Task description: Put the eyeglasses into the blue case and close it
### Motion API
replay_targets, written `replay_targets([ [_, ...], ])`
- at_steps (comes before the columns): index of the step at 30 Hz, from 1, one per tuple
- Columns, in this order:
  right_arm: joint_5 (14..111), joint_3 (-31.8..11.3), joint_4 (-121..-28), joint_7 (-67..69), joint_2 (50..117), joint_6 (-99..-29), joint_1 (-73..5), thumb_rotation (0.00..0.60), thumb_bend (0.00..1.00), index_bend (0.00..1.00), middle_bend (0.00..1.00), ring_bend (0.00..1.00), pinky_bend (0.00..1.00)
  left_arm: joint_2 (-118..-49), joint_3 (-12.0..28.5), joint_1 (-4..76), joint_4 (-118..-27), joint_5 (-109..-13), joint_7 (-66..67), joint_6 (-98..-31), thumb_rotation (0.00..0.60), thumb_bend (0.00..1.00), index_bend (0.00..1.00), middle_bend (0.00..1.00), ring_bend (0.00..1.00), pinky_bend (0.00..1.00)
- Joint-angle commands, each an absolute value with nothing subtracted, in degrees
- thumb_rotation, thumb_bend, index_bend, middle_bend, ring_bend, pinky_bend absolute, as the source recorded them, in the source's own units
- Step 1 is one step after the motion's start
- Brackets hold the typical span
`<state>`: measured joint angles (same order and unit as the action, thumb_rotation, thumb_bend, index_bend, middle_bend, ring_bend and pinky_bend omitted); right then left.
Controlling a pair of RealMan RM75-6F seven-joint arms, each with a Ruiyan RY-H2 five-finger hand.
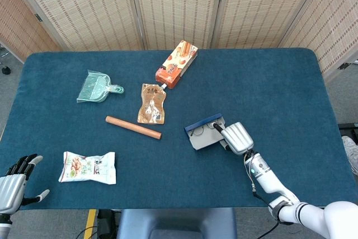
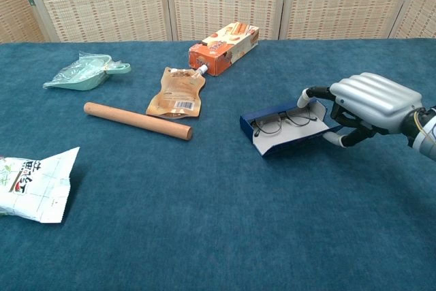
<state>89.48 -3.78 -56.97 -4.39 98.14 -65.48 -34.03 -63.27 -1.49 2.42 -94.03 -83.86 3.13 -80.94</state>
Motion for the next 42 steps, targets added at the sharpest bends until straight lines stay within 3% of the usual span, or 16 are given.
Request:
replay_targets([
  [1, 90.1, -3.4, -57.7, -4.0, 98.2, -65.3, -34.5, 0.600, 0.38, 0.29, 0.95, 1.00, 1.00, -63.2, -1.5, 2.4, -94.1, -83.7, 3.2, -80.8, 0.600, 0.20, 0.18, 0.13, 0.10, 0.22],
  [8, 90.6, -2.7, -57.5, -4.1, 98.5, -64.8, -34.8, 0.600, 0.39, 0.53, 0.96, 1.00, 1.00, -63.1, -1.5, 2.3, -94.3, -83.6, 3.3, -80.8, 0.600, 0.20, 0.18, 0.13, 0.10, 0.22],
  [17, 91.1, -2.0, -58.5, -3.6, 97.7, -66.3, -34.2, 0.600, 0.50, 0.62, 0.97, 1.00, 1.00, -63.2, -1.4, 2.5, -94.2, -83.8, 3.2, -80.8, 0.600, 0.20, 0.18, 0.13, 0.10, 0.22],
  [30, 92.1, 0.2, -70.9, -6.7, 87.7, -69.1, -31.0, 0.600, 0.51, 0.64, 0.97, 1.00, 1.00, -63.7, -1.2, 3.5, -94.8, -84.5, 3.8, -80.1, 0.600, 0.20, 0.18, 0.13, 0.10, 0.22],
  [42, 88.1, -3.8, -71.7, -11.9, 89.6, -61.5, -35.6, 0.600, 0.51, 0.64, 0.97, 1.00, 1.00, -62.7, -1.4, 3.4, -96.1, -84.3, 3.9, -80.3, 0.600, 0.20, 0.18, 0.13, 0.10, 0.22],
])
